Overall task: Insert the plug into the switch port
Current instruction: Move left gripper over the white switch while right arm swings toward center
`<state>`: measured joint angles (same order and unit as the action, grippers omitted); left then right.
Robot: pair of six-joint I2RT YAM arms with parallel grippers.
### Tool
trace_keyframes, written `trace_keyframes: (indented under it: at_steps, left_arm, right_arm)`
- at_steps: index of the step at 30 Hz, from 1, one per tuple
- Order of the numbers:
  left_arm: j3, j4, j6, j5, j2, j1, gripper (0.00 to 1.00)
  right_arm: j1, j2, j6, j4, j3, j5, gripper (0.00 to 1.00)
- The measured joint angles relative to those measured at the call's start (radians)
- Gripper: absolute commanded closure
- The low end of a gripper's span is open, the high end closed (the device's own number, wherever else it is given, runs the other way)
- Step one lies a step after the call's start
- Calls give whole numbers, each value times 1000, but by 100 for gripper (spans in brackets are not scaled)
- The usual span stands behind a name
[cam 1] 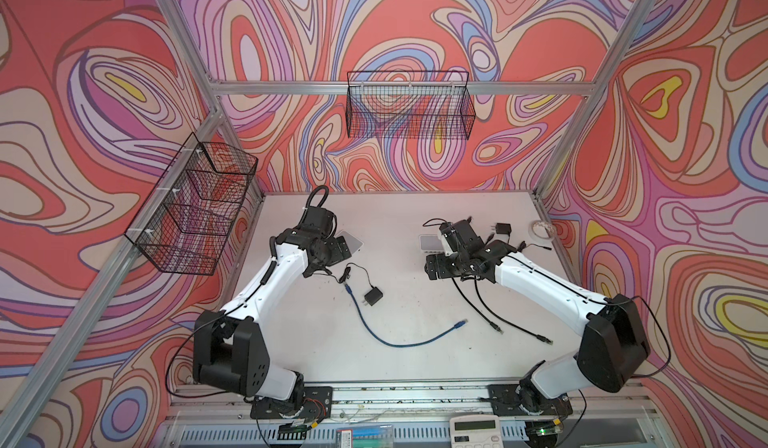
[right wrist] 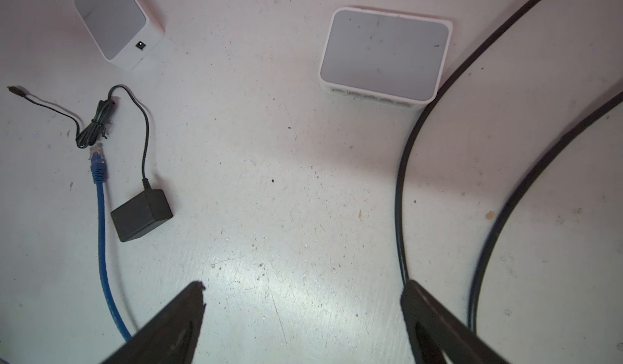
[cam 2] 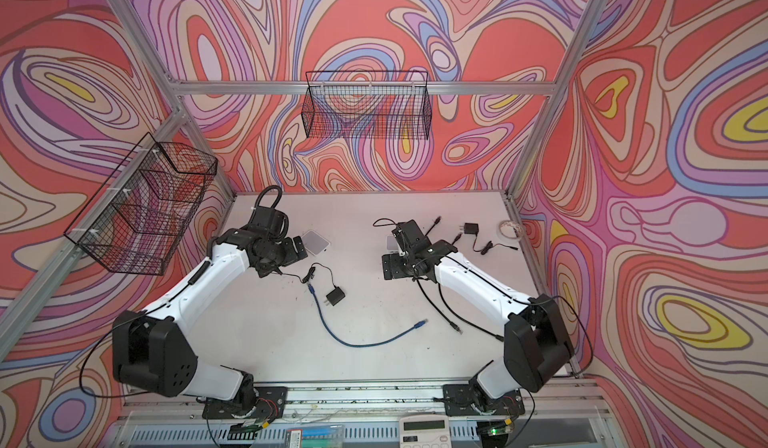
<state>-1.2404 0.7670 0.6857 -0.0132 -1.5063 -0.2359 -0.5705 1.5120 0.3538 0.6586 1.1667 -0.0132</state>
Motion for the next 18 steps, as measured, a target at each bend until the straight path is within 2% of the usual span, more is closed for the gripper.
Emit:
trace_keyframes:
  at_steps: [8,15,18]
  left_arm:
    - [-149,12,40,21,-220,0,0]
    - [-398,74,64,21,-438,-1,0]
    - [-461,90,80,21,-507,-1,0]
  right_arm:
    - [-2,35,-13,-19,9,1,6]
    - [-2,80,-50,-33,36,23,6]
    - [-2,111,-69,-34,61,33,6]
